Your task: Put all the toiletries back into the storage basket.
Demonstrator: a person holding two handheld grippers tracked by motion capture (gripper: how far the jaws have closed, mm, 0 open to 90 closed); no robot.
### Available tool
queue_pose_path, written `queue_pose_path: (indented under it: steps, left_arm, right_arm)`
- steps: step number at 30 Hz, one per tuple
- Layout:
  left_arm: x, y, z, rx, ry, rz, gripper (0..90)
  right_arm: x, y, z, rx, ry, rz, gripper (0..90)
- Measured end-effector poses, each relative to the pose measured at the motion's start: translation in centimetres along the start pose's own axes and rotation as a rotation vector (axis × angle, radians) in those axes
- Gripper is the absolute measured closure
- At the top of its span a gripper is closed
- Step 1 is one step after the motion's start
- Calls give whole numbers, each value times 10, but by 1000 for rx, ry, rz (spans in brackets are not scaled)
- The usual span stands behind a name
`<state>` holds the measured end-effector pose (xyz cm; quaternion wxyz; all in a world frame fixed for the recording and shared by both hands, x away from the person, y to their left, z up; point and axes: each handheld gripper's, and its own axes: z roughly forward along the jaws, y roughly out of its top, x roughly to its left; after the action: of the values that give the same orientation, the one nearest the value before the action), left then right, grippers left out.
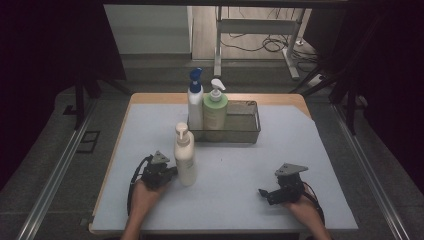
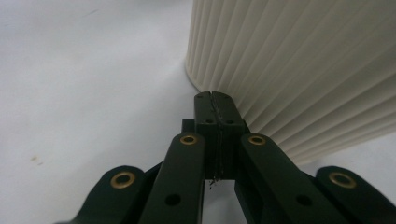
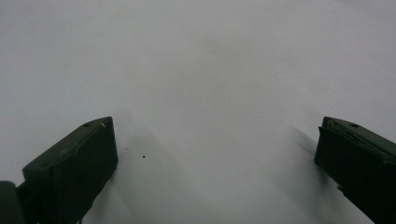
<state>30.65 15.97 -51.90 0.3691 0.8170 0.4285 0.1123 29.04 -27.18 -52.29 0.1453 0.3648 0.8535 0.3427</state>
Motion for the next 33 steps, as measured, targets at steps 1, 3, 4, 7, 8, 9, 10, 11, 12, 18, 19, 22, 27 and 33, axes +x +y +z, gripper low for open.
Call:
queue_pose_path:
  steps: [1,3,4,7,8,9,10,11,12,18,19,22,27,33]
  left_arm:
    - [-2,0,1,-3,-2,-5,894]
    - [-6,1,2,4,-5,10,894]
    - [-8,2,2,9,-8,17,894]
    - [-13,2,3,15,-11,35,894]
    - [-15,3,3,17,-14,39,894]
    - [-18,3,4,20,-19,44,894]
    - [-19,3,4,23,-19,51,894]
    - [-21,3,4,24,-22,55,894]
    - [-22,3,4,26,-22,60,894]
    - [-31,5,6,37,-46,83,894]
    - [-33,5,7,36,-45,86,894]
    - [-38,6,8,44,-58,102,894]
    - [-46,7,10,49,-79,118,894]
    - [-56,10,16,46,-103,137,893]
  right_arm:
    - [0,0,0,0,0,0,0]
    - [0,0,0,0,0,0,0]
    - [0,0,0,0,0,0,0]
    - [0,0,0,1,-1,0,0]
    - [0,0,0,1,-1,0,0]
    - [0,0,0,1,-1,0,0]
    - [0,0,0,1,-2,-1,0]
    - [0,0,0,1,-2,-1,0]
    - [0,0,0,2,-2,0,0]
    - [0,0,0,2,-2,-1,0]
    - [0,0,0,2,-2,-1,0]
    - [0,0,0,3,-2,-1,0]
    - [0,0,0,3,-2,-1,0]
    - [0,0,0,4,-3,-1,0]
